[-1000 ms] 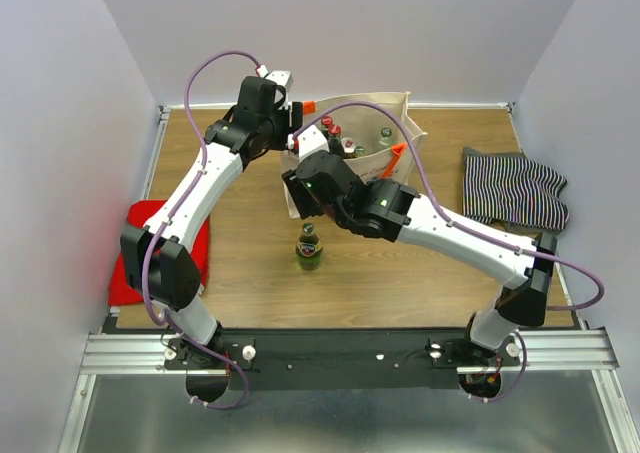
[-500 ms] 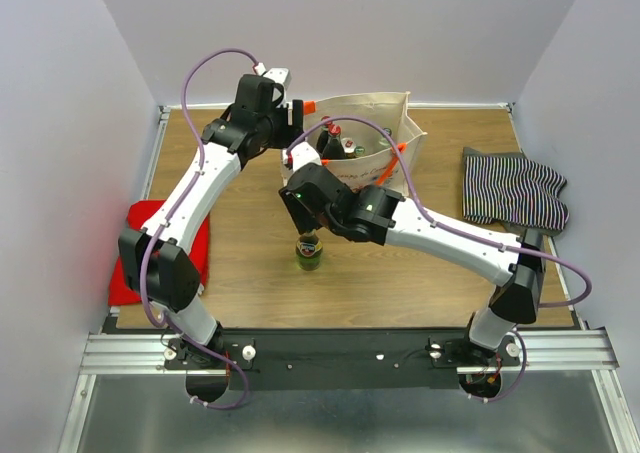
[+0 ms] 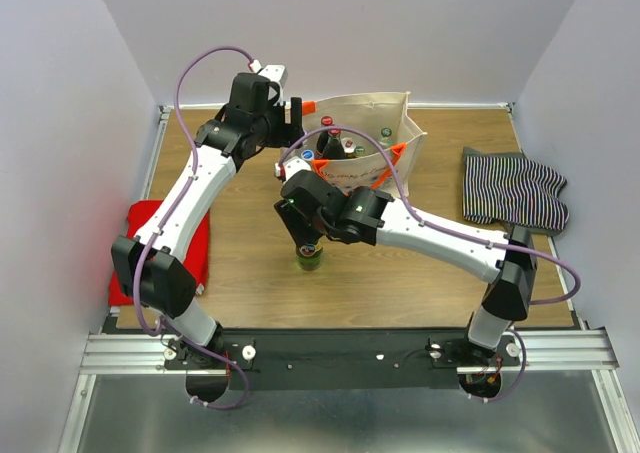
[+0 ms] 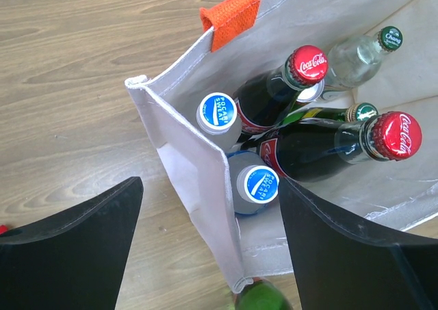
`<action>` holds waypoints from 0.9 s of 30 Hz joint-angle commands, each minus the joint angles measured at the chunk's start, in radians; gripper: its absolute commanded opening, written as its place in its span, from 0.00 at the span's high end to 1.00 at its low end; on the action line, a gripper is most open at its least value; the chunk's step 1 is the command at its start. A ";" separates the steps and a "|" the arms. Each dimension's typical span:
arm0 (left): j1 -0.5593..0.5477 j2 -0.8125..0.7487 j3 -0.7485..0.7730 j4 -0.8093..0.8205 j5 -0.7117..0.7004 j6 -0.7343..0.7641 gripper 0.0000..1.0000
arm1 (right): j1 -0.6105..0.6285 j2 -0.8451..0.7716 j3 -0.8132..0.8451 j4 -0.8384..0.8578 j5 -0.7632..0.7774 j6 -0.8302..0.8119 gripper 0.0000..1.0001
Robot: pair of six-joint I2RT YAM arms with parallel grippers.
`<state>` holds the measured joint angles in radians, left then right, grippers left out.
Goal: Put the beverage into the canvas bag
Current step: Pick up the drink from the center of the board.
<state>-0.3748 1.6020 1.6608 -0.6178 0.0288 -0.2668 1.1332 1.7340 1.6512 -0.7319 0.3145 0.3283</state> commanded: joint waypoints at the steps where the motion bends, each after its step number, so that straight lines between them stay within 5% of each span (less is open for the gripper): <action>1: 0.005 -0.047 -0.003 -0.003 -0.013 0.000 0.11 | 0.004 0.032 0.007 -0.032 -0.040 0.029 0.36; 16: 0.005 -0.056 -0.022 0.001 -0.021 0.005 0.10 | -0.049 0.067 -0.004 -0.040 -0.106 0.043 0.52; 24: 0.005 -0.060 -0.038 0.004 -0.021 0.011 0.10 | -0.056 0.084 0.005 -0.058 -0.123 0.049 0.51; 27: 0.004 -0.060 -0.041 0.006 -0.021 0.009 0.10 | -0.056 0.084 0.009 -0.061 -0.124 0.052 0.68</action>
<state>-0.3748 1.5734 1.6371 -0.6239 0.0277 -0.2665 1.0824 1.8000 1.6478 -0.7586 0.2211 0.3672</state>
